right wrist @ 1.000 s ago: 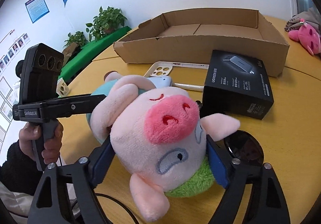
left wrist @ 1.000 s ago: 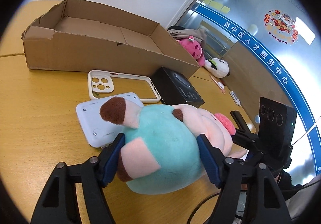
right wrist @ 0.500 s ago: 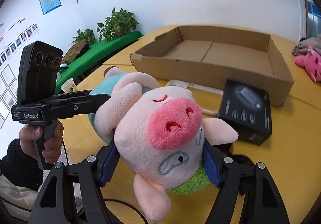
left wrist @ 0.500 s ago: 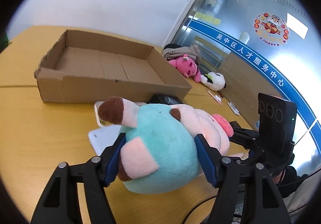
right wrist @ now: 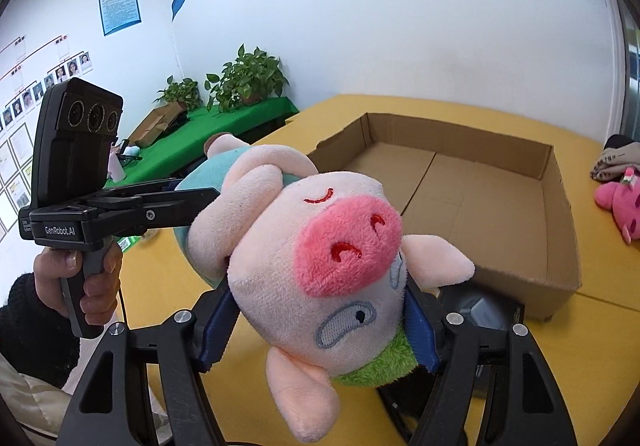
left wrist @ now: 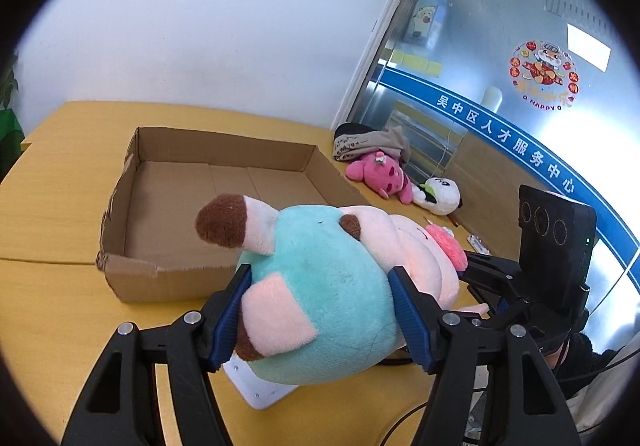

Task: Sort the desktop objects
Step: 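Lift the pig plush with the right tool and carry it over the box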

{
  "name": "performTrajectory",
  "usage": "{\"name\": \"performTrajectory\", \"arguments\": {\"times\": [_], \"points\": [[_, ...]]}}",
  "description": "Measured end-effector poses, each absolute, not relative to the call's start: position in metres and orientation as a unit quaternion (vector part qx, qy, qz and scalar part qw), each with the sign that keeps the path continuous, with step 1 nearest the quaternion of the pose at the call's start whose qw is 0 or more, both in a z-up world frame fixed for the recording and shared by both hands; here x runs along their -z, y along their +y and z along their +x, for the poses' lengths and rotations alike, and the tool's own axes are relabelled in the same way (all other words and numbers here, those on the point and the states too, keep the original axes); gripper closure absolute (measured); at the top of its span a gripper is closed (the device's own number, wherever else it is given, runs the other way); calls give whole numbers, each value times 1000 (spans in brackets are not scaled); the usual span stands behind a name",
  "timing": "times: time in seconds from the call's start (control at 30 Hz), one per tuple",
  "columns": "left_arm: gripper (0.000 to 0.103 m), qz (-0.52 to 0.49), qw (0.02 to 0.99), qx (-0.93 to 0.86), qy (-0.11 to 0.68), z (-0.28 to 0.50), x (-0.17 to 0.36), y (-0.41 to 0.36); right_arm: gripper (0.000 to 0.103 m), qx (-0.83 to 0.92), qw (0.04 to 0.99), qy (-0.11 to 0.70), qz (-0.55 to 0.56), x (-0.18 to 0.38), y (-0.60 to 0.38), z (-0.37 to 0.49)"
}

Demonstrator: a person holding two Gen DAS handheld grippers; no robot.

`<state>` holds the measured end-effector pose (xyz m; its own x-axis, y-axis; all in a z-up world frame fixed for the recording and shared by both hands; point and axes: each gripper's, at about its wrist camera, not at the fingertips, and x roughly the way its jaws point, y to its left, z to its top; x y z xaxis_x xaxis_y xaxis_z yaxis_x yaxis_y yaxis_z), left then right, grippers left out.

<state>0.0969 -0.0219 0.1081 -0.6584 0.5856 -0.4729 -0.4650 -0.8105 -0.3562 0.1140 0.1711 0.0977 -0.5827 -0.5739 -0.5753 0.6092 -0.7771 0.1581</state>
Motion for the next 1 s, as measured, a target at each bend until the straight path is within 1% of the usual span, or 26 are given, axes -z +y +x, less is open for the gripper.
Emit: {"name": "performTrajectory", "arguments": {"times": [0.3, 0.47, 0.57, 0.77, 0.87, 1.0], "points": [[36, -275, 295, -909, -103, 66, -124, -29, 26, 895, 324, 46, 304, -119, 164, 83], [36, -269, 285, -916, -89, 42, -131, -36, 26, 895, 328, 46, 300, -126, 159, 58], [36, -266, 276, -920, -78, 17, -138, -46, 26, 894, 327, 61, 300, -131, 149, 33], [36, -249, 265, -927, -96, -41, -157, -74, 26, 893, 333, 83, 290, -158, 125, -32], [36, -244, 255, -931, -93, -70, -164, -80, 26, 894, 334, 86, 286, -167, 116, -66], [36, -253, 253, -929, -97, -121, -159, -85, 26, 894, 330, 87, 288, -170, 107, -121]]}}
